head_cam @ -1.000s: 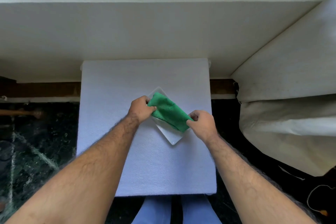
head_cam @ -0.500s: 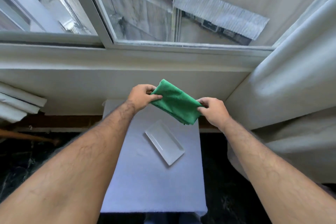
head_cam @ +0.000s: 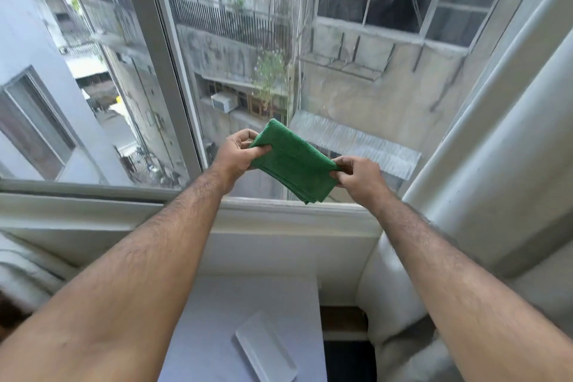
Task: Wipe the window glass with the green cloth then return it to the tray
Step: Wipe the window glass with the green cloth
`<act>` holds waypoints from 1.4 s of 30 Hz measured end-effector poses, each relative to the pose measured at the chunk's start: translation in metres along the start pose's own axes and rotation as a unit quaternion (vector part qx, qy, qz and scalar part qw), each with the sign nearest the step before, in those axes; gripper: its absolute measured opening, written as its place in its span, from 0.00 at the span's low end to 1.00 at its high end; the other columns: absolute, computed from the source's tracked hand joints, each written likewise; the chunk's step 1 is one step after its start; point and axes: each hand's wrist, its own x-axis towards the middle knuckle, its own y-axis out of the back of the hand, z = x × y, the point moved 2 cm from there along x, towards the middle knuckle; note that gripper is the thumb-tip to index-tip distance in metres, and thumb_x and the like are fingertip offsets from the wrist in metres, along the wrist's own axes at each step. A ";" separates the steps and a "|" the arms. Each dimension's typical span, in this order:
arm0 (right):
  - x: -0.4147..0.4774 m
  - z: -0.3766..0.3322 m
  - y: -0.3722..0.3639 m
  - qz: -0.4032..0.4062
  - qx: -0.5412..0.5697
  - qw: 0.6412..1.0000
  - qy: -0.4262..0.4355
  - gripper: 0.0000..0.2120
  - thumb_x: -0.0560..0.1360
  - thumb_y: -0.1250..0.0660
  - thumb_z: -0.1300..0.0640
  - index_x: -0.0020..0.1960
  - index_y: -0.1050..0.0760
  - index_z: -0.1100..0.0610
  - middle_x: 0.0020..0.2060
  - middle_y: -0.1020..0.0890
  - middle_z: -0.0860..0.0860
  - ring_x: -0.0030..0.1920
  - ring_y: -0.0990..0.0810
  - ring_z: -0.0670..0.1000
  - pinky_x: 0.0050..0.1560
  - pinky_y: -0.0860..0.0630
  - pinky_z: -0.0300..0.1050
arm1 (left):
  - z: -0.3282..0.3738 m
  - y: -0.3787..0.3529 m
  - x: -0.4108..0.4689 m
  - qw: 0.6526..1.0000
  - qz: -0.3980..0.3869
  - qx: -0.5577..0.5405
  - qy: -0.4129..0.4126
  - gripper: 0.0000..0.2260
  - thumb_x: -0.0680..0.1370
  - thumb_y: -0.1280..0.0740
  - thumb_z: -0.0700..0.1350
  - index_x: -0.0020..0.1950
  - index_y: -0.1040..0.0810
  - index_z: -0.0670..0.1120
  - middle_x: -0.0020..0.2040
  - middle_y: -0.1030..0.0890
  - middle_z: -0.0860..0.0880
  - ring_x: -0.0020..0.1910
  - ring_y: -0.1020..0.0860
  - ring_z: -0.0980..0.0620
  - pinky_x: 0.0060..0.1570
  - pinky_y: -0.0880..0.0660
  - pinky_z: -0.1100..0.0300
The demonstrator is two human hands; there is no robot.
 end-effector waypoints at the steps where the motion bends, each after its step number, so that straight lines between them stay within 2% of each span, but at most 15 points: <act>1: 0.004 -0.015 0.011 0.009 0.007 1.000 0.013 0.14 0.79 0.27 0.67 0.65 0.14 0.61 0.56 0.11 0.54 0.60 0.13 0.56 0.68 0.17 0.57 | 0.021 0.001 0.001 1.000 0.005 -0.012 -0.015 0.09 0.78 0.26 0.36 0.43 0.20 0.50 0.43 0.12 0.50 0.45 0.14 0.49 0.42 0.16 0.57; 3: 0.012 -0.043 0.031 0.027 0.002 0.998 0.049 0.14 0.80 0.28 0.67 0.65 0.14 0.61 0.55 0.11 0.54 0.59 0.12 0.54 0.68 0.16 0.55 | 0.058 0.004 0.004 0.998 0.021 -0.033 -0.047 0.09 0.78 0.26 0.36 0.44 0.20 0.49 0.40 0.12 0.52 0.41 0.14 0.54 0.36 0.17 0.60; 5: 0.016 -0.070 0.048 0.040 -0.005 0.996 0.081 0.14 0.80 0.28 0.66 0.64 0.14 0.60 0.54 0.10 0.53 0.57 0.12 0.54 0.68 0.17 0.54 | 0.092 0.008 0.006 0.994 0.047 -0.051 -0.079 0.08 0.77 0.25 0.37 0.45 0.18 0.49 0.41 0.12 0.53 0.39 0.14 0.57 0.37 0.17 0.61; 9: 0.020 -0.118 0.071 0.064 0.009 0.990 0.127 0.13 0.79 0.28 0.67 0.63 0.13 0.61 0.51 0.10 0.53 0.55 0.12 0.56 0.67 0.16 0.56 | 0.146 0.017 0.006 0.985 0.090 -0.073 -0.129 0.08 0.76 0.23 0.40 0.43 0.15 0.54 0.45 0.14 0.51 0.46 0.16 0.52 0.42 0.15 0.56; 13: 0.026 -0.162 0.096 0.077 0.029 0.985 0.151 0.11 0.79 0.27 0.67 0.61 0.13 0.62 0.50 0.10 0.59 0.53 0.10 0.62 0.60 0.13 0.59 | 0.205 0.027 0.005 0.978 0.096 -0.063 -0.176 0.06 0.76 0.23 0.43 0.43 0.14 0.54 0.45 0.15 0.50 0.49 0.17 0.48 0.40 0.16 0.61; 15: 0.028 -0.184 0.110 0.087 0.048 0.982 0.161 0.10 0.79 0.27 0.67 0.60 0.13 0.64 0.49 0.10 0.61 0.51 0.09 0.62 0.55 0.11 0.57 | 0.238 0.032 0.006 0.974 0.090 -0.055 -0.202 0.06 0.76 0.23 0.43 0.42 0.14 0.53 0.44 0.16 0.50 0.51 0.17 0.47 0.46 0.14 0.54; 18: 0.031 -0.215 0.123 0.109 0.049 0.975 0.188 0.10 0.79 0.25 0.66 0.59 0.13 0.65 0.46 0.10 0.57 0.45 0.09 0.57 0.47 0.11 0.46 | 0.279 0.038 0.003 0.965 0.098 -0.056 -0.236 0.05 0.77 0.24 0.42 0.43 0.15 0.52 0.47 0.16 0.48 0.53 0.18 0.45 0.57 0.16 0.44; 22: 0.040 -0.255 0.138 0.135 0.041 0.966 0.217 0.08 0.78 0.24 0.64 0.56 0.12 0.62 0.44 0.09 0.58 0.43 0.08 0.56 0.50 0.10 0.56 | 0.326 0.045 0.003 0.956 0.119 -0.047 -0.266 0.05 0.79 0.26 0.44 0.43 0.18 0.51 0.47 0.19 0.45 0.52 0.21 0.43 0.62 0.20 0.35; 26: 0.051 -0.281 0.144 0.134 0.044 0.963 0.229 0.05 0.78 0.23 0.60 0.53 0.11 0.59 0.43 0.09 0.58 0.42 0.09 0.57 0.52 0.11 0.61 | 0.363 0.052 0.011 0.942 0.132 -0.040 -0.307 0.07 0.78 0.26 0.43 0.43 0.20 0.53 0.44 0.20 0.49 0.50 0.22 0.44 0.52 0.19 0.43; 29: 0.053 -0.288 0.152 0.157 -0.052 0.945 0.281 0.11 0.78 0.23 0.48 0.52 0.11 0.56 0.42 0.09 0.53 0.39 0.12 0.50 0.46 0.13 0.49 | 0.382 0.058 0.020 0.926 0.152 0.016 -0.347 0.08 0.77 0.24 0.43 0.42 0.19 0.54 0.41 0.19 0.53 0.46 0.21 0.50 0.43 0.22 0.56; 31: 0.054 -0.282 0.166 0.209 -0.113 0.923 0.302 0.16 0.80 0.26 0.42 0.50 0.13 0.56 0.42 0.10 0.51 0.38 0.14 0.49 0.41 0.21 0.42 | 0.388 0.065 0.029 0.923 0.147 0.040 -0.352 0.09 0.76 0.23 0.42 0.43 0.18 0.55 0.42 0.17 0.54 0.45 0.20 0.52 0.42 0.23 0.60; 34: 0.062 -0.268 0.200 0.354 -0.147 0.867 0.319 0.13 0.84 0.30 0.51 0.54 0.16 0.62 0.48 0.12 0.58 0.47 0.16 0.55 0.47 0.24 0.45 | 0.390 0.074 0.043 0.920 0.140 0.091 -0.355 0.10 0.76 0.23 0.40 0.45 0.17 0.55 0.42 0.16 0.56 0.43 0.19 0.56 0.38 0.22 0.69; 37: 0.078 -0.251 0.236 0.492 -0.193 0.800 0.284 0.14 0.83 0.30 0.59 0.64 0.20 0.67 0.62 0.18 0.67 0.63 0.18 0.68 0.62 0.20 0.61 | 0.384 0.077 0.059 0.899 0.171 0.194 -0.354 0.08 0.74 0.21 0.42 0.49 0.16 0.52 0.43 0.16 0.55 0.41 0.20 0.55 0.34 0.24 0.70; 40: 0.104 -0.232 0.269 0.503 -0.210 0.807 0.225 0.22 0.86 0.37 0.55 0.74 0.27 0.67 0.77 0.28 0.69 0.79 0.29 0.69 0.74 0.27 0.70 | 0.377 0.075 0.075 0.867 0.214 0.265 -0.365 0.11 0.74 0.21 0.43 0.56 0.15 0.46 0.46 0.14 0.50 0.44 0.19 0.51 0.41 0.25 0.66; 42: 0.118 -0.224 0.284 0.504 -0.214 0.808 0.220 0.24 0.87 0.40 0.54 0.78 0.30 0.66 0.82 0.33 0.67 0.84 0.36 0.67 0.78 0.31 0.72 | 0.374 0.071 0.082 0.841 0.251 0.290 -0.382 0.13 0.73 0.20 0.42 0.56 0.14 0.43 0.49 0.13 0.45 0.45 0.18 0.49 0.47 0.23 0.62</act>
